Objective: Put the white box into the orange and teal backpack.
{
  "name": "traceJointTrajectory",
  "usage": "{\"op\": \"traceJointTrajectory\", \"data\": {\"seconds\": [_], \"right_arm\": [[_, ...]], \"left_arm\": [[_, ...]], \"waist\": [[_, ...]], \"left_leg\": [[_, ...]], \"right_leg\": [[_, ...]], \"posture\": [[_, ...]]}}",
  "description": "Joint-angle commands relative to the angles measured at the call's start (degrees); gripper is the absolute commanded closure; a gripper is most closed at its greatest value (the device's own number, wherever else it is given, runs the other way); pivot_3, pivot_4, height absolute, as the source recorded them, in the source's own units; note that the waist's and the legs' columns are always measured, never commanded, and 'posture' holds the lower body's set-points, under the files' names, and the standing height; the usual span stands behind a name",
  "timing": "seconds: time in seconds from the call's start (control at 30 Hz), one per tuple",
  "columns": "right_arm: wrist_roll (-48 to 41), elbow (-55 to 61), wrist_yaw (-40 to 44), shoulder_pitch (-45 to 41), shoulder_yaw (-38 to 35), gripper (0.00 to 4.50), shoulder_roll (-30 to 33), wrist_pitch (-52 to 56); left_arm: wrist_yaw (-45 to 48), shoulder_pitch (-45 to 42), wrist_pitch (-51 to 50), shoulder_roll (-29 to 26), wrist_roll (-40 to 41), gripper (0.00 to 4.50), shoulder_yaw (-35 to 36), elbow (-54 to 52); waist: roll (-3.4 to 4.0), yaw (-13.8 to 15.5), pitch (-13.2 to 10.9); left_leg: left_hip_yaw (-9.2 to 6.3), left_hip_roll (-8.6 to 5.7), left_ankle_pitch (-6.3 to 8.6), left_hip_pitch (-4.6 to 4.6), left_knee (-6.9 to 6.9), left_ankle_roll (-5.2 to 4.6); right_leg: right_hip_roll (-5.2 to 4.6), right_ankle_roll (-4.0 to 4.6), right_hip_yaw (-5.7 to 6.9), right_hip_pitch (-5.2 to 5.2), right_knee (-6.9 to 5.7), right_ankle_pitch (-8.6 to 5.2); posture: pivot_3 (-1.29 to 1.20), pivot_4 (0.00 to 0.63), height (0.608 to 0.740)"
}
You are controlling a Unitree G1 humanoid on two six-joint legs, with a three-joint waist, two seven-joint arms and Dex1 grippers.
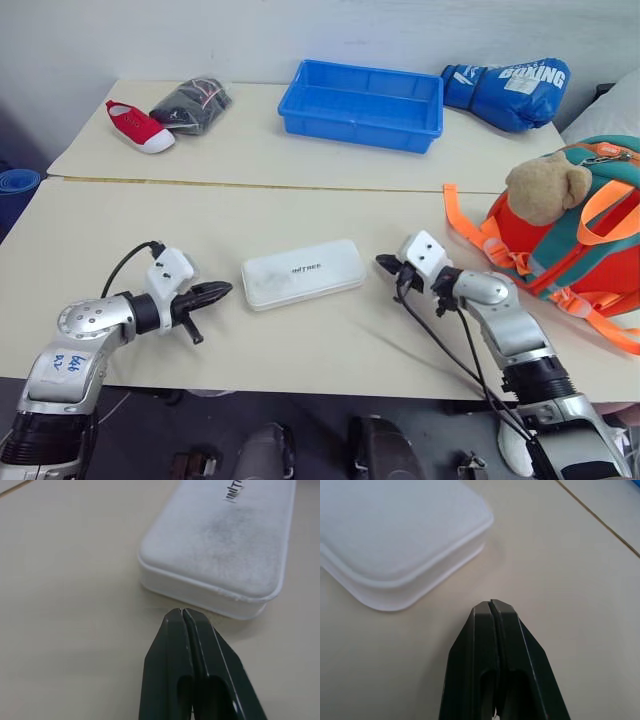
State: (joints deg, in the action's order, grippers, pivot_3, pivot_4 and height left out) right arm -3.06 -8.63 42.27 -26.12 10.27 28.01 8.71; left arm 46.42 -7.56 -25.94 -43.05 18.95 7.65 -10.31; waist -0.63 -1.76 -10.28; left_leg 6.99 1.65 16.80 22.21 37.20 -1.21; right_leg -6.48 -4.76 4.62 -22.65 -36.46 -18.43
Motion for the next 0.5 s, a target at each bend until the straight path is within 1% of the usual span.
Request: {"op": "traceJointTrajectory", "data": {"seconds": [0.03, 0.27, 0.5], "right_arm": [[-1.13, 2.21, 2.64, -0.26, 0.31, 4.50, -0.64, -2.27], [-3.03, 7.88, 6.40, 3.82, -0.03, 4.50, 0.14, -2.14], [-7.45, 17.17, 11.23, 10.47, -0.81, 4.50, 3.61, 0.60]], "left_arm": [[0.69, -1.46, 0.80, 0.02, -0.02, 4.46, -0.51, -0.22], [1.74, -2.53, 2.40, 0.72, -0.49, 4.46, -1.71, 1.36], [3.26, -3.42, 3.82, 1.70, -0.66, 4.46, -3.13, 2.81]], "waist": [[0.00, 0.02, 0.00], [0.00, 0.09, 0.00], [0.00, 0.19, 0.00]], "left_leg": [[0.00, -0.01, 0.00, 0.00, 0.01, 0.00], [-0.01, 0.00, 0.00, 0.00, -0.01, 0.00], [-0.01, 0.00, 0.01, 0.00, 0.00, -0.01]], "right_leg": [[0.00, 0.00, 0.00, 0.00, 0.00, 0.00], [0.00, 0.00, 0.00, 0.01, 0.01, 0.00], [0.00, 0.00, 0.00, 0.01, 0.04, 0.00]], "posture": [[0.00, 0.150, 0.740], [0.00, 0.150, 0.740], [0.00, 0.150, 0.740]]}}
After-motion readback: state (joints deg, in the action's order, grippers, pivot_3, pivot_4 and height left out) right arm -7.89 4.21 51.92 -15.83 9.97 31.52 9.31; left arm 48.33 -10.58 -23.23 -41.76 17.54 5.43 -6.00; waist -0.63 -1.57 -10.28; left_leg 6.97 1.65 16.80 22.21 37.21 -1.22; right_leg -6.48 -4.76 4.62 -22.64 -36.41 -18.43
